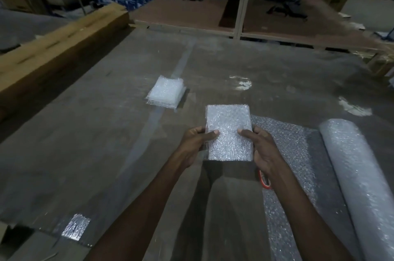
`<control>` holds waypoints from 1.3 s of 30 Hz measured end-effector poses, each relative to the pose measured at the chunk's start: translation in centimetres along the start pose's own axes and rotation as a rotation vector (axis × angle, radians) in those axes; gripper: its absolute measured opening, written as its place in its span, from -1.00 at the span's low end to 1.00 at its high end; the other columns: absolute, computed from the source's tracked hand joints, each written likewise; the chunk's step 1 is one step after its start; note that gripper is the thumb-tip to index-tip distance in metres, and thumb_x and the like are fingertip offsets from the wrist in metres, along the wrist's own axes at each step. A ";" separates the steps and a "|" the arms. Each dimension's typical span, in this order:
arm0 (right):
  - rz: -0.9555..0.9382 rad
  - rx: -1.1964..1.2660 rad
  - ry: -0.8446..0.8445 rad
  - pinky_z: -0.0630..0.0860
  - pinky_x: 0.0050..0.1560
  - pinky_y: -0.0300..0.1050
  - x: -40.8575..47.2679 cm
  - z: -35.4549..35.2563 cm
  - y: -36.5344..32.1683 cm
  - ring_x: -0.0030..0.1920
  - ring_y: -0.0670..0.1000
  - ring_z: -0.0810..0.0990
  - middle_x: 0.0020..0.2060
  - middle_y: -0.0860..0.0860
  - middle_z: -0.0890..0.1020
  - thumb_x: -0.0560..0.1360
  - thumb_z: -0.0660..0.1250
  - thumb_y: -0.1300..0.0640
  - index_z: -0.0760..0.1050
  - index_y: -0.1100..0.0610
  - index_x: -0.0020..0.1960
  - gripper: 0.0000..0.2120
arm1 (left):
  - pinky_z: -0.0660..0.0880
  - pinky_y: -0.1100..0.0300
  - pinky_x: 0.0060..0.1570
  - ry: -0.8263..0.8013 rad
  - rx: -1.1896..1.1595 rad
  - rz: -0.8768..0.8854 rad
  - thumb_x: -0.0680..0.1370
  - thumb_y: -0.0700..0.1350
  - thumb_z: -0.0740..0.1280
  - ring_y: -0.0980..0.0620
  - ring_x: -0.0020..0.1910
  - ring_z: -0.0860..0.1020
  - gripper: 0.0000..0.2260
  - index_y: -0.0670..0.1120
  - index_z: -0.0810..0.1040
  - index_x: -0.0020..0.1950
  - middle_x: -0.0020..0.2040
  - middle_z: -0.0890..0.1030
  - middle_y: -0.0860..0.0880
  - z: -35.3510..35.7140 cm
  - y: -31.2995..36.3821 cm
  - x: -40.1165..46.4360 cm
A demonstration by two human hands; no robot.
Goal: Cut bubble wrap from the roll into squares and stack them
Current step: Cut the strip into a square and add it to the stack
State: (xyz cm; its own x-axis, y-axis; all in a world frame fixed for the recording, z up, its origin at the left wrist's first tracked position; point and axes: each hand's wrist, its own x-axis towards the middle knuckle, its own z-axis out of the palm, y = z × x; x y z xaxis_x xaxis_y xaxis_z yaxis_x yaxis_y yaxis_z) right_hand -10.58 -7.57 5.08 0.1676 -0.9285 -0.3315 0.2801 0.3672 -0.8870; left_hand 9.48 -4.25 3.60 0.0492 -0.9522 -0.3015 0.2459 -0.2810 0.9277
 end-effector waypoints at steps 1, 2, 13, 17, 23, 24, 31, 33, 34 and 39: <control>-0.001 -0.005 0.002 0.59 0.20 0.24 -0.2 0.0 0.0 0.15 0.29 0.66 0.13 0.27 0.68 0.47 0.45 0.35 0.53 0.34 0.28 -0.61 | 0.46 0.29 -0.23 0.014 0.020 0.009 0.47 -0.15 0.52 0.16 -0.21 0.64 -0.89 -0.12 0.65 -0.06 -0.12 0.71 -0.01 -0.1 0.1 -0.2; -0.006 -0.012 0.003 0.59 0.20 0.25 -0.3 0.0 0.0 0.15 0.29 0.66 0.12 0.27 0.69 0.47 0.46 0.35 0.53 0.35 0.27 -0.61 | 0.46 0.31 -0.25 0.021 0.041 0.016 0.45 -0.15 0.54 0.15 -0.20 0.64 -0.89 -0.10 0.65 -0.10 -0.11 0.71 -0.03 -0.2 0.1 -0.3; -0.074 -0.199 0.021 0.65 -0.12 -0.11 1.4 3.8 1.9 -0.07 0.09 0.75 -0.02 0.15 0.75 0.43 0.52 0.35 0.59 0.30 0.16 -0.68 | 0.55 0.23 -0.32 0.148 0.079 0.026 0.36 -0.20 0.61 0.00 -0.26 0.63 -0.72 -0.32 0.67 -0.03 -0.12 0.71 -0.20 -5.7 1.4 1.1; -0.039 -0.262 0.003 0.63 -0.07 -0.06 4.1 7.6 2.4 -0.03 0.12 0.75 0.00 0.15 0.75 0.41 0.53 0.35 0.59 0.28 0.16 -0.66 | 0.54 0.25 -0.37 0.168 0.051 0.018 0.37 -0.23 0.60 0.05 -0.34 0.63 -0.69 -0.38 0.65 -0.01 -0.14 0.71 -0.20 -10.1 2.5 3.2; -0.057 -0.322 0.052 0.64 -0.16 -0.18 9.3 15.4 2.2 -0.16 0.00 0.74 -0.10 0.11 0.76 0.42 0.54 0.34 0.63 0.24 0.05 -0.77 | 0.57 0.25 -0.33 0.126 0.054 0.039 0.44 -0.27 0.53 0.10 -0.34 0.62 -0.92 -0.25 0.67 -0.12 -0.26 0.70 -0.04 -17.9 6.3 8.0; -0.060 -0.321 0.070 0.64 -0.13 -0.19 10.2 16.7 2.1 -0.17 -0.02 0.73 -0.12 0.08 0.76 0.42 0.55 0.33 0.63 0.23 0.03 -0.78 | 0.58 0.23 -0.31 0.132 0.057 0.046 0.45 -0.27 0.53 0.09 -0.32 0.62 -0.89 -0.27 0.67 -0.09 -0.24 0.70 -0.06 -19.0 7.1 9.0; -0.084 -0.265 0.184 0.63 -0.21 -0.17 17.3 23.5 1.0 -0.23 -0.01 0.72 -0.21 0.08 0.75 0.42 0.55 0.31 0.63 0.22 -0.07 -0.86 | 0.48 0.30 -0.40 0.191 0.115 0.072 0.47 -0.23 0.52 0.10 -0.38 0.50 -0.92 -0.16 0.67 -0.21 -0.32 0.62 -0.06 -24.2 12.1 16.4; -0.084 -0.251 0.231 0.63 -0.24 -0.17 19.2 24.8 0.8 -0.26 -0.01 0.71 -0.24 0.08 0.74 0.41 0.57 0.31 0.61 0.21 -0.11 -0.85 | 0.44 0.29 -0.42 0.211 0.121 0.083 0.46 -0.26 0.52 0.11 -0.44 0.47 -0.83 -0.15 0.62 -0.31 -0.40 0.58 -0.04 -25.0 12.9 18.5; -0.082 -0.252 0.251 0.64 -0.24 -0.15 20.1 25.3 0.7 -0.26 0.00 0.71 -0.24 0.09 0.74 0.40 0.57 0.31 0.61 0.21 -0.12 -0.85 | 0.43 0.26 -0.39 0.217 0.120 0.085 0.46 -0.27 0.52 0.07 -0.42 0.46 -0.81 -0.15 0.61 -0.33 -0.38 0.57 -0.09 -25.3 13.1 19.5; -0.092 -0.290 0.359 0.58 -0.34 -0.18 24.1 26.7 0.8 -0.37 -0.03 0.64 -0.34 0.08 0.69 0.37 0.59 0.33 0.56 0.21 -0.23 -0.80 | 0.56 0.13 -0.27 0.234 0.145 0.048 0.44 -0.25 0.55 -0.06 -0.26 0.56 -0.87 -0.19 0.64 -0.27 -0.26 0.65 -0.18 -26.7 13.2 24.1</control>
State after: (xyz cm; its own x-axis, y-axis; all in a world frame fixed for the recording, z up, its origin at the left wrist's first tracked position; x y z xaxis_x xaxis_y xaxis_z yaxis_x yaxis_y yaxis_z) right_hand 18.90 -28.18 4.97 -0.1976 -0.9357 -0.2923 -0.0061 0.2993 -0.9541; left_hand 39.72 -27.70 2.73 0.2843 -0.9158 -0.2835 0.0975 -0.2666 0.9589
